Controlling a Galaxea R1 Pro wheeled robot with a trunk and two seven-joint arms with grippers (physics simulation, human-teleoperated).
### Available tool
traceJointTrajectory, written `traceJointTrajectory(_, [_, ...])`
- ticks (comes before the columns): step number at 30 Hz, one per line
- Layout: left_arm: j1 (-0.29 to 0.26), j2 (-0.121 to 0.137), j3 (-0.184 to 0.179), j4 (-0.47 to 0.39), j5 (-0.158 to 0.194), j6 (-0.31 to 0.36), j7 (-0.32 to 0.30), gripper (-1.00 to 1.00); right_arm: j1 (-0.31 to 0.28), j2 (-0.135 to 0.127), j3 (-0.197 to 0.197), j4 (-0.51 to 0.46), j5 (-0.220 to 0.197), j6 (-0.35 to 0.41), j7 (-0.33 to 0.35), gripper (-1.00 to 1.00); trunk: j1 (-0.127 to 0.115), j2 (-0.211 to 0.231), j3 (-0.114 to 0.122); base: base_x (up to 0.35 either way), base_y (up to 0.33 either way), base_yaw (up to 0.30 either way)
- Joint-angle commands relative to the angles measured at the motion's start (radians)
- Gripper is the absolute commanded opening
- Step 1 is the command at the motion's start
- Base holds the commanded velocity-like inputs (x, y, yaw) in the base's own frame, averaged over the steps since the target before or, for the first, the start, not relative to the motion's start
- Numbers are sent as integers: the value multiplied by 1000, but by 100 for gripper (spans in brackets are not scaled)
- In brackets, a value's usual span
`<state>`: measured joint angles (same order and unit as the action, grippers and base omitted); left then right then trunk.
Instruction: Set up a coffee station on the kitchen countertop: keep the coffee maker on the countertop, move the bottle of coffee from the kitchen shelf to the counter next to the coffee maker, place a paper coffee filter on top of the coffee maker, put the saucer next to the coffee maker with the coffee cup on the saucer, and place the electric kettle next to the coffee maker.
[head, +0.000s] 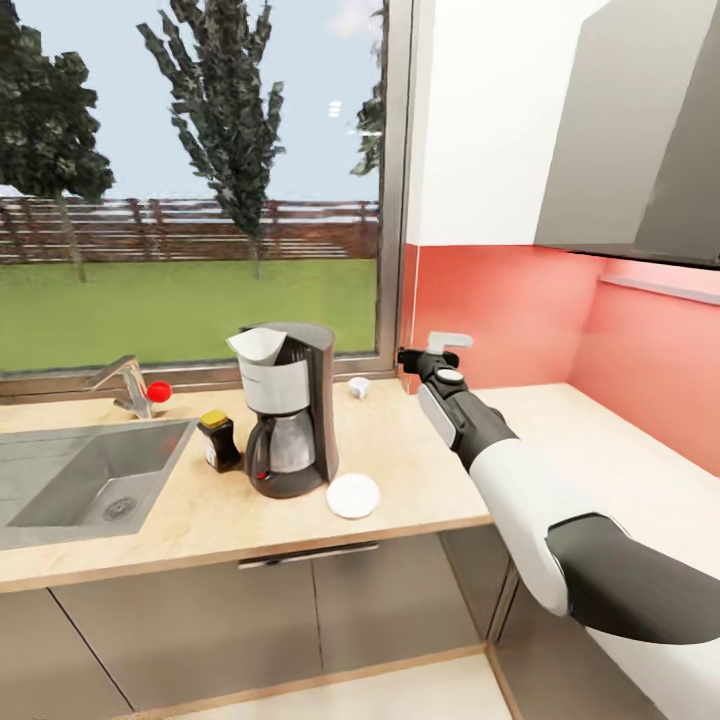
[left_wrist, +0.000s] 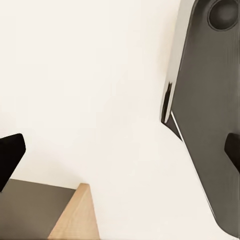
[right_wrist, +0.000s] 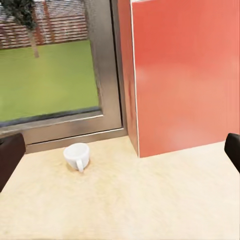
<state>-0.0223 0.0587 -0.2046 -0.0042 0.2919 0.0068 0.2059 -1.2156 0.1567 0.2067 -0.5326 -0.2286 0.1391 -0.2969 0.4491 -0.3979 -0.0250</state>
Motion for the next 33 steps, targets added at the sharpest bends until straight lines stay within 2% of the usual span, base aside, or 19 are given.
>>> traceJointTrajectory(1, [-1,-1,-9,0,9,1,4,100,-1,0,8,6,-8,5,-7,100,1,-2,-3,240,-126,214])
traceJointTrajectory(11, [-1,-2,-9,1,9,0,7,100,-1,0,8,8,-9,5,-7,100,1,-2,-15,243,-136,189])
traceJointTrajectory(16, [-1,-2,-9,1,9,0,7,100,-1,-2,8,9,-9,1,-7,100,1,-2,-16,236,-137,44])
traceJointTrajectory(33, [-1,1,-9,0,12,-7,6,100,-1,-3,8,9,-4,0,-5,100,1,-2,-17,20,-11,60])
